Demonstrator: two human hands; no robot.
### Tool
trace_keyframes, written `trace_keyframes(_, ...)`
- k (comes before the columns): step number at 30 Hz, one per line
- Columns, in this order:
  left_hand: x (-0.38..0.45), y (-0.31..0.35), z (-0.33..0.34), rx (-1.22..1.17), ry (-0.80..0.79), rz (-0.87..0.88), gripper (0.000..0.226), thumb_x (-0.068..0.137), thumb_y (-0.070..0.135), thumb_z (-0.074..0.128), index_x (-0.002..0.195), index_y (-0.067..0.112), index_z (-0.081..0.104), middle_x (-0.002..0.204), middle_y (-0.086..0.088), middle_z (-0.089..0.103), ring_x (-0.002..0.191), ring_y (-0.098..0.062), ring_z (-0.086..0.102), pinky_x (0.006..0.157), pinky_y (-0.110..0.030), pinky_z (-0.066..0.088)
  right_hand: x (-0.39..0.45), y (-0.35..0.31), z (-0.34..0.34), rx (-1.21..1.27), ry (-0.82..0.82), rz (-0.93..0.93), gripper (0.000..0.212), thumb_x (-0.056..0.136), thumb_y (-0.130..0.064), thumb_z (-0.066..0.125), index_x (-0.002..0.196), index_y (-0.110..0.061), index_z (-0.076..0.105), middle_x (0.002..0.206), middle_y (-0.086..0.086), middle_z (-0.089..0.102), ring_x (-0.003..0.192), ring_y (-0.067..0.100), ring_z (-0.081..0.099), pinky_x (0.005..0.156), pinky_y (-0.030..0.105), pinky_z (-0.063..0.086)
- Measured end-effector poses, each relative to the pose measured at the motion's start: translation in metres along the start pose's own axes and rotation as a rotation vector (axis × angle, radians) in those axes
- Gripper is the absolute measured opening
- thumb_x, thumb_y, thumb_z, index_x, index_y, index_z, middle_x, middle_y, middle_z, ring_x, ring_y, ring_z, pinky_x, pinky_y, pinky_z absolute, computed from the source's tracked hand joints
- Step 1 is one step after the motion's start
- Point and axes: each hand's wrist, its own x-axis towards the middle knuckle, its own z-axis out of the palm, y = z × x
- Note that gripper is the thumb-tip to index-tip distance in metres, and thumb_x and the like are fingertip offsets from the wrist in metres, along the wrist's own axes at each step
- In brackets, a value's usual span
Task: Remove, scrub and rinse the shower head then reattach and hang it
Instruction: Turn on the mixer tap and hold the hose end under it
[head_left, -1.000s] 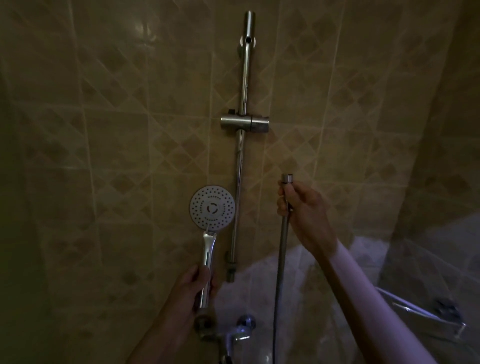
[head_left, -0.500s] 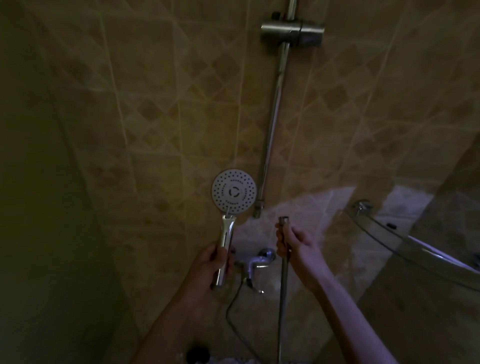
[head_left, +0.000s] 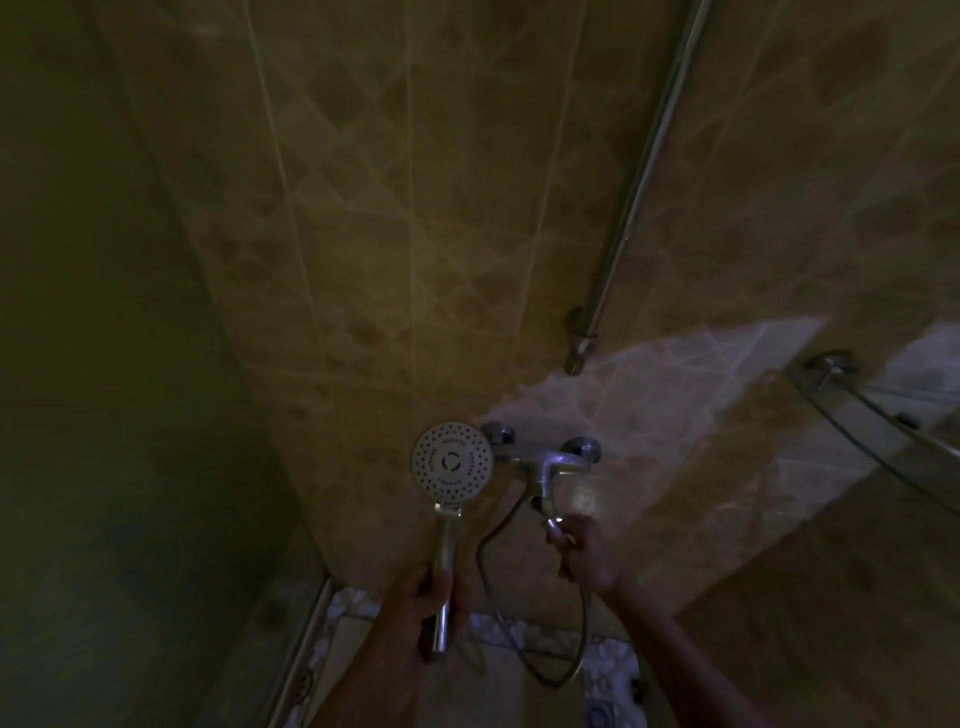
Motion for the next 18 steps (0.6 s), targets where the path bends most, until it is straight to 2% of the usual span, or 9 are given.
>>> trace_keyframes(3, 0.006, -0.013, -0.02, -0.011, -0.024, -0.006, 0.017, 0.074, 0.007, 0.068, 0.077, 0.0, 0.053, 0.055, -0.012, 0.056, 0.041, -0.019, 0.05, 0.035, -0.022, 0.038, 0.016, 0.011, 0.011, -0.094, -0.013, 0.019, 0.015, 0.099, -0.014, 0.052, 0.093, -0.003, 0.06, 0.112, 0.006, 0.042, 0.048, 0.014, 0.053, 0.035, 0.015, 0.038)
trace_keyframes(5, 0.008, -0.019, -0.028, -0.038, -0.023, -0.034, 0.028, 0.064, 0.008, 0.073, 0.08, -0.001, 0.052, 0.059, -0.014, 0.053, 0.042, -0.019, 0.05, 0.034, -0.022, 0.038, 0.024, 0.013, 0.015, -0.093, -0.022, 0.04, 0.013, 0.099, -0.013, 0.051, 0.102, -0.006, 0.061, 0.106, 0.006, 0.047, 0.05, 0.016, 0.052, 0.035, 0.017, 0.038)
trace_keyframes(7, 0.012, -0.029, -0.034, -0.038, -0.02, -0.039, 0.021, 0.07, 0.006, 0.066, 0.081, -0.002, 0.05, 0.057, -0.014, 0.052, 0.039, -0.016, 0.05, 0.032, -0.021, 0.038, 0.03, 0.013, 0.016, -0.095, -0.015, 0.034, 0.015, 0.099, -0.014, 0.051, 0.088, -0.008, 0.059, 0.078, 0.005, 0.048, 0.042, 0.01, 0.05, 0.034, 0.022, 0.04)
trace_keyframes(9, 0.013, -0.037, -0.035, 0.036, -0.01, -0.026, 0.023, 0.074, 0.016, 0.058, 0.083, -0.003, 0.05, 0.051, -0.011, 0.052, 0.035, -0.014, 0.047, 0.031, -0.019, 0.034, 0.037, 0.021, 0.019, -0.109, -0.003, 0.013, 0.024, 0.097, -0.008, 0.052, 0.074, -0.006, 0.054, 0.066, 0.006, 0.045, 0.034, 0.004, 0.046, 0.034, 0.024, 0.042)
trace_keyframes(11, 0.012, -0.046, -0.035, 0.088, -0.001, -0.011, 0.024, 0.077, 0.017, 0.06, 0.086, -0.004, 0.051, 0.052, -0.01, 0.05, 0.037, -0.014, 0.045, 0.032, -0.019, 0.033, 0.042, 0.031, 0.022, -0.153, 0.016, 0.008, 0.02, 0.095, -0.004, 0.053, 0.075, -0.005, 0.057, 0.079, 0.014, 0.049, 0.039, 0.006, 0.05, 0.034, 0.023, 0.043)
trace_keyframes(13, 0.009, -0.057, -0.034, 0.056, 0.02, -0.045, 0.011, 0.082, 0.007, 0.058, 0.089, -0.001, 0.054, 0.057, -0.009, 0.051, 0.04, -0.014, 0.047, 0.034, -0.019, 0.035, 0.047, 0.042, 0.028, -0.183, 0.042, 0.02, 0.017, 0.097, -0.013, 0.054, 0.084, -0.005, 0.061, 0.095, 0.015, 0.049, 0.049, 0.016, 0.053, 0.037, 0.02, 0.045)
trace_keyframes(15, 0.004, -0.068, -0.032, 0.008, 0.027, -0.066, 0.01, 0.086, 0.0, 0.05, 0.092, 0.0, 0.057, 0.06, -0.006, 0.054, 0.044, -0.013, 0.048, 0.038, -0.019, 0.038, 0.051, 0.05, 0.03, -0.168, 0.053, 0.029, 0.023, 0.098, -0.02, 0.052, 0.094, 0.0, 0.063, 0.101, 0.012, 0.045, 0.06, 0.026, 0.056, 0.048, 0.03, 0.054)
trace_keyframes(17, 0.0, -0.075, -0.03, -0.022, 0.024, -0.046, 0.016, 0.078, 0.007, 0.056, 0.093, 0.001, 0.058, 0.062, -0.005, 0.053, 0.048, -0.012, 0.047, 0.04, -0.018, 0.038, 0.054, 0.054, 0.031, -0.205, 0.056, -0.007, 0.023, 0.098, -0.019, 0.051, 0.096, 0.002, 0.062, 0.1, 0.014, 0.045, 0.072, 0.037, 0.06, 0.068, 0.045, 0.056)
trace_keyframes(18, -0.001, -0.078, -0.029, -0.022, 0.026, -0.044, 0.022, 0.073, 0.011, 0.058, 0.092, 0.001, 0.057, 0.063, -0.005, 0.052, 0.048, -0.011, 0.047, 0.041, -0.018, 0.037, 0.053, 0.052, 0.031, -0.216, 0.04, -0.02, 0.022, 0.099, -0.017, 0.05, 0.094, 0.0, 0.062, 0.098, 0.014, 0.046, 0.076, 0.039, 0.06, 0.073, 0.047, 0.055)
